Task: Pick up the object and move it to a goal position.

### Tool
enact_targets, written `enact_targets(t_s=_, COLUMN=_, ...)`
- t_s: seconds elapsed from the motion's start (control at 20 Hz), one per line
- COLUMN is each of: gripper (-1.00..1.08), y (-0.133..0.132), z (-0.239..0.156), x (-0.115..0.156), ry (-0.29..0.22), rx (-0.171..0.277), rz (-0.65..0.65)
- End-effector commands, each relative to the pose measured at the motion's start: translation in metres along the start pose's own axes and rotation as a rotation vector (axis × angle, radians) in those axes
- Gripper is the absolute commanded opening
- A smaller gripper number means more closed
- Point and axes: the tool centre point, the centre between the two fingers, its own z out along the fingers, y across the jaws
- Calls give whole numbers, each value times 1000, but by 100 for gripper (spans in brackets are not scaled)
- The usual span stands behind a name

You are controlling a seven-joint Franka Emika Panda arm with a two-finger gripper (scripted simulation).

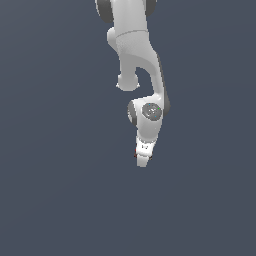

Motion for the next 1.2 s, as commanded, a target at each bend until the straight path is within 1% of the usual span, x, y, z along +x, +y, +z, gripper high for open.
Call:
enact_targets(t_s=0.0, gripper=-100, y=-1, z=1, x=0, ry=0, rx=1, rz=0)
enact_targets(t_s=0.3, gripper=-100, y=1, z=-1, x=-1, ry=0, rx=0, rz=0)
enact_targets(t_s=0.55, gripper=-100, y=9, z=-13, x=-7, ry=0, rx=0, rz=0)
enact_targets(t_s=0.85, gripper=-100, y=30, z=-45, x=-24, ry=1, rx=1, rz=-1)
enact_targets(t_s=1.15, gripper=-100, y=60, z=-91, x=-47, ry=3, rx=1, rz=-1)
